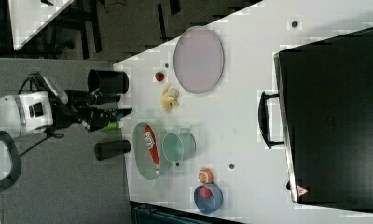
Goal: Pick ketchup from strainer and place it on the table
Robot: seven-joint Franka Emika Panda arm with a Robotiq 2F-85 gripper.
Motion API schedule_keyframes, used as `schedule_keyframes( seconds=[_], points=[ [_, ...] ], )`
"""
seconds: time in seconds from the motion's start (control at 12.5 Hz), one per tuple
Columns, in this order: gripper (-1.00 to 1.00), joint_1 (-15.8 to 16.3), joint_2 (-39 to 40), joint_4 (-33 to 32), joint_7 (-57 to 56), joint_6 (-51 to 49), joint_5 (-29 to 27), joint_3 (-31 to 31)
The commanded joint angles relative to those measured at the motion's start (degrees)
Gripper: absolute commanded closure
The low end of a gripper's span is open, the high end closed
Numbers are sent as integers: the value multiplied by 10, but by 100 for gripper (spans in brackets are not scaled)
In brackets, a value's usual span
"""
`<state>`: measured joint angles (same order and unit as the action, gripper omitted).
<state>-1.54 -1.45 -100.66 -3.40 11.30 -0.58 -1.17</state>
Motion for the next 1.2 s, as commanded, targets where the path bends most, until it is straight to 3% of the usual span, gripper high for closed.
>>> schedule_keyframes(
  seconds=[0.08, 0.24, 1.2],
  points=[
    [-59, -57, -133, -101, 14, -87, -2, -26],
    [-99, -48, -123, -102, 14, -80, -2, -50],
    [-100, -21, 34, -103, 17, 96, -1, -350]
  ],
)
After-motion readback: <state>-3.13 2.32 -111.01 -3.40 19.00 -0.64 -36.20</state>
